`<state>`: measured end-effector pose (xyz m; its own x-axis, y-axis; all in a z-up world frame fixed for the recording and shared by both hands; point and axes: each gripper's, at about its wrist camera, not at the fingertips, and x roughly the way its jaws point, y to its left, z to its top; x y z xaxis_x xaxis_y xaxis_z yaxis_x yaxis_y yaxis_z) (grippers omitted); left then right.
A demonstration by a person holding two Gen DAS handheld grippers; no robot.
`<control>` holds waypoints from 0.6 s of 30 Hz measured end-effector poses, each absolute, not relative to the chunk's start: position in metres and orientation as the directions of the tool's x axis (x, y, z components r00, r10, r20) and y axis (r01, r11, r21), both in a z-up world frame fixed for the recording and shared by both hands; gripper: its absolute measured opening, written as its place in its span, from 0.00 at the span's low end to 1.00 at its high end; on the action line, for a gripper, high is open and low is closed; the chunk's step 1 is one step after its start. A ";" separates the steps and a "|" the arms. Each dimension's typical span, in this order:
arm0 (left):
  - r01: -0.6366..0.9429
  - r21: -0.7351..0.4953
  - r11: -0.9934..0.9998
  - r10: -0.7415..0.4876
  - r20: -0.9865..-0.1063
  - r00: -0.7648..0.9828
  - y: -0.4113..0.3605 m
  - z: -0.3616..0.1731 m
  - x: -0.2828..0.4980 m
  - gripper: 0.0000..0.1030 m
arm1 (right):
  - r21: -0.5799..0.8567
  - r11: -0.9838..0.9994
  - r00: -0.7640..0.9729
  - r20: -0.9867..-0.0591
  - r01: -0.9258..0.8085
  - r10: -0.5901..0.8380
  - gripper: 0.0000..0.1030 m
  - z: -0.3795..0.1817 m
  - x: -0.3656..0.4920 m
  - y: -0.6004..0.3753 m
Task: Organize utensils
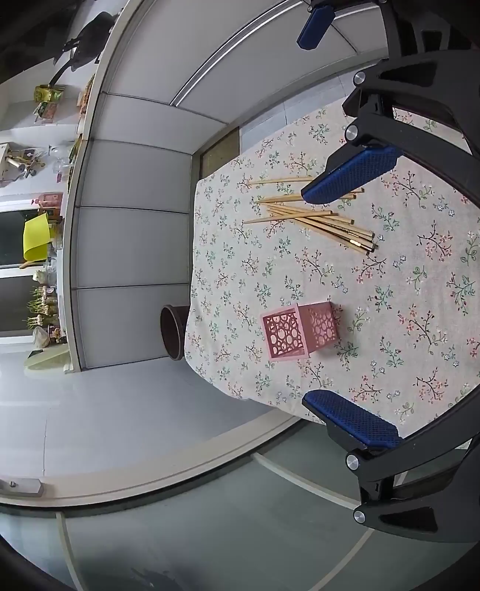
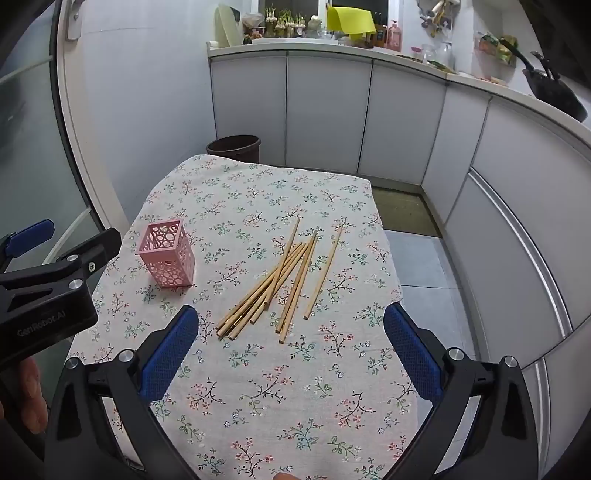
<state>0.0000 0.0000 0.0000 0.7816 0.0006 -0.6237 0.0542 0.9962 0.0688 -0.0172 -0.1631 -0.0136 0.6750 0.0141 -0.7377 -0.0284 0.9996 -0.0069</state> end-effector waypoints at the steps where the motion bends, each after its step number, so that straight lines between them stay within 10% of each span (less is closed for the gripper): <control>1: 0.053 0.069 0.996 0.002 -0.623 0.782 0.000 0.000 0.000 0.93 | -0.006 1.000 0.675 -0.738 -0.028 0.014 0.95 -0.014 -0.017 -0.163; 18: 0.050 0.065 0.997 0.002 -0.626 0.780 0.002 0.001 -0.001 0.93 | -0.009 1.000 0.673 -0.739 -0.030 0.013 0.95 -0.017 -0.017 -0.160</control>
